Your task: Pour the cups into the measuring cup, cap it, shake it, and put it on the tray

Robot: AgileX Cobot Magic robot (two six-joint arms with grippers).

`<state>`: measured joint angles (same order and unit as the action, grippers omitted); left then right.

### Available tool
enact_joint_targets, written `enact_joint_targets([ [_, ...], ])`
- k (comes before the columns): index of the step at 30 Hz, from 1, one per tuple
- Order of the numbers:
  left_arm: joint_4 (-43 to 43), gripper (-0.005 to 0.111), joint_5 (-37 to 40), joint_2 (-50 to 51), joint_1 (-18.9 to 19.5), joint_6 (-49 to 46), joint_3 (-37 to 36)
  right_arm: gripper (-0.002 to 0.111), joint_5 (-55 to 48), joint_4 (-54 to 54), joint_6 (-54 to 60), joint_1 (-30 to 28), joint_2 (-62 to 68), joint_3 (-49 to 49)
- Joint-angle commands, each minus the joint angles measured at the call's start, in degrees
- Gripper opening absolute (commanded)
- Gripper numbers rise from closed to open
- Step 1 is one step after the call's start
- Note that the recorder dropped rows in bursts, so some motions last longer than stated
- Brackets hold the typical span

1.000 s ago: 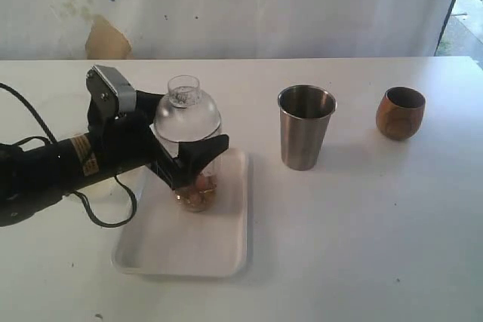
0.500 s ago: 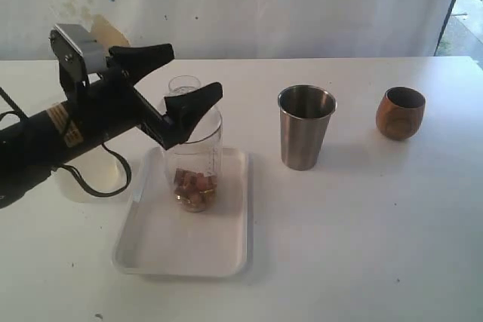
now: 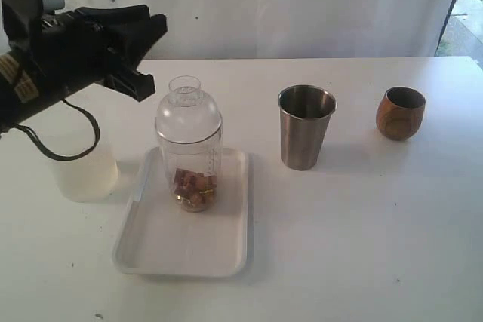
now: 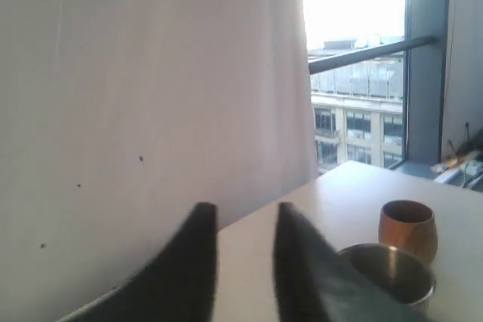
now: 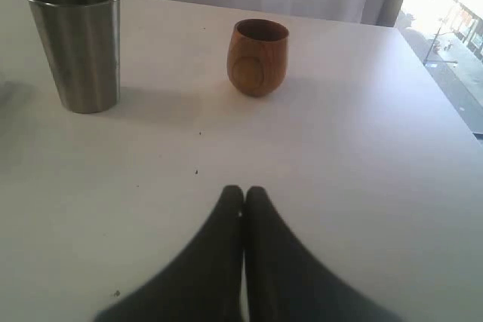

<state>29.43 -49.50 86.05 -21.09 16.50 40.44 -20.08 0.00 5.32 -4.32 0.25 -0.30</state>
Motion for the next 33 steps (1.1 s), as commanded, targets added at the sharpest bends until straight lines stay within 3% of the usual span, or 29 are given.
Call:
enact_joint_targets([
  [1,8.48,0.001,7.63,-6.48,-0.16,1.25,0.3,0.0,-0.01,0.0,0.19,-0.36,-0.25,0.3],
  [5,11.5,0.001,12.59,-11.63,-0.16,6.29,0.3,0.0,-0.01,0.0,0.19,-0.36,-0.25,0.3],
  [12,11.5,0.001,22.87,-23.14,-0.16,7.06,0.3,0.0,-0.01,0.0,0.19,-0.36,-0.25,0.3],
  [20,11.5,0.001,47.8,-35.66,-0.16,12.37,0.3,0.0,-0.01,0.0,0.19,-0.36,-0.25,0.3],
  [28,1.28,0.001,71.57,-44.54,-0.16,12.36,0.3,0.0,-0.01,0.0,0.19,-0.36,-0.25,0.3],
  [33,-4.12,0.001,73.4,-47.96,-0.16,12.36,0.3,0.0,-0.01,0.0,0.19,-0.36,-0.25,0.3],
])
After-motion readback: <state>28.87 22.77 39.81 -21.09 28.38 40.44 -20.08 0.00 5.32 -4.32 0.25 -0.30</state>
